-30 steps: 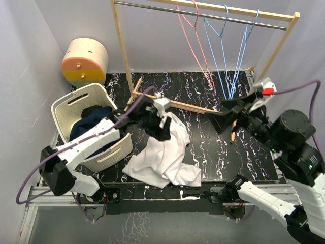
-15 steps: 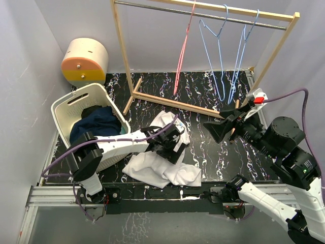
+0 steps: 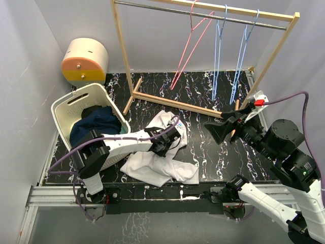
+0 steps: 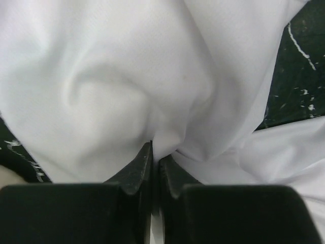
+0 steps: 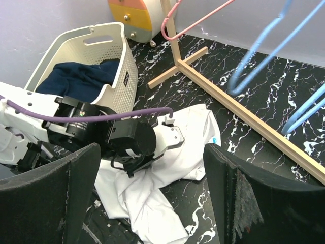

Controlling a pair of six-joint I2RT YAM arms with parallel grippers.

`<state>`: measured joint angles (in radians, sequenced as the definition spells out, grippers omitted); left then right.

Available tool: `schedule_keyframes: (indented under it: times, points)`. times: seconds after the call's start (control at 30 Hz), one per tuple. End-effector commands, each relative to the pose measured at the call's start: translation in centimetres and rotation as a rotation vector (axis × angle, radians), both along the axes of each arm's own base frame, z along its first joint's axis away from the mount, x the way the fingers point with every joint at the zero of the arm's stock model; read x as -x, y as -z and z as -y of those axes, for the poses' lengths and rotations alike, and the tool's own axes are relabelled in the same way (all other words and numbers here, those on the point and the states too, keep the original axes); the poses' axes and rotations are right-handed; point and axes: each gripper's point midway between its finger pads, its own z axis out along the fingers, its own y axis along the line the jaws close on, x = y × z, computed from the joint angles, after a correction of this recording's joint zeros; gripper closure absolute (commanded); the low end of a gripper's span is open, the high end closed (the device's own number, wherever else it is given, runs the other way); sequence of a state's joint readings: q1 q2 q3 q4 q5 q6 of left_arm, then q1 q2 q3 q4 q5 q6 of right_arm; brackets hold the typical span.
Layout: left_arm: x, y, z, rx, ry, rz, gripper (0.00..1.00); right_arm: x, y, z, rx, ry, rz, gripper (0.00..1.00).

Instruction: Remove the t-shirt from the hanger

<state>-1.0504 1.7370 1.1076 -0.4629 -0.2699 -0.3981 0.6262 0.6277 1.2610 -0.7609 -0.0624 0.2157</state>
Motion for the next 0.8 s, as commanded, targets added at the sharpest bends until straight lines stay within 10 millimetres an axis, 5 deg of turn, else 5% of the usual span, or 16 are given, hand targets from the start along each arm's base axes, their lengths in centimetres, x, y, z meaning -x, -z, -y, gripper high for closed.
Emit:
schedule_keyframes:
  times: [0.0, 0.27, 0.47, 0.57, 0.67, 0.77]
  points:
    - [-3.7, -5.6, -1.5, 0.007, -0.05, 0.13, 1.0, -0.4, -0.9, 0.2, -0.022, 0.024, 0.031, 0.15]
    - [-13.1, -17.0, -9.9, 0.135, -0.306, 0.333, 1.0, -0.7, -0.8, 0.2, -0.02, 0.034, 0.027, 0.15]
    - [-17.1, -29.2, -16.4, 0.169, -0.468, 0.595, 1.0, -1.1, -0.4, -0.1, -0.02, 0.03, 0.024, 0.15]
    - [-16.8, -37.1, -19.4, 0.215, -0.574, 0.78, 1.0, -1.3, -0.1, -0.4, -0.019, 0.026, 0.018, 0.15]
    - [-14.5, -44.7, -22.2, 0.306, -0.667, 0.983, 1.0, -1.4, 0.2, -0.7, -0.013, 0.019, 0.01, 0.15]
    - [-11.3, -49.5, -25.5, 0.349, -0.764, 1.118, 1.0, -1.5, 0.3, -0.7, -0.009, 0.019, 0.007, 0.15]
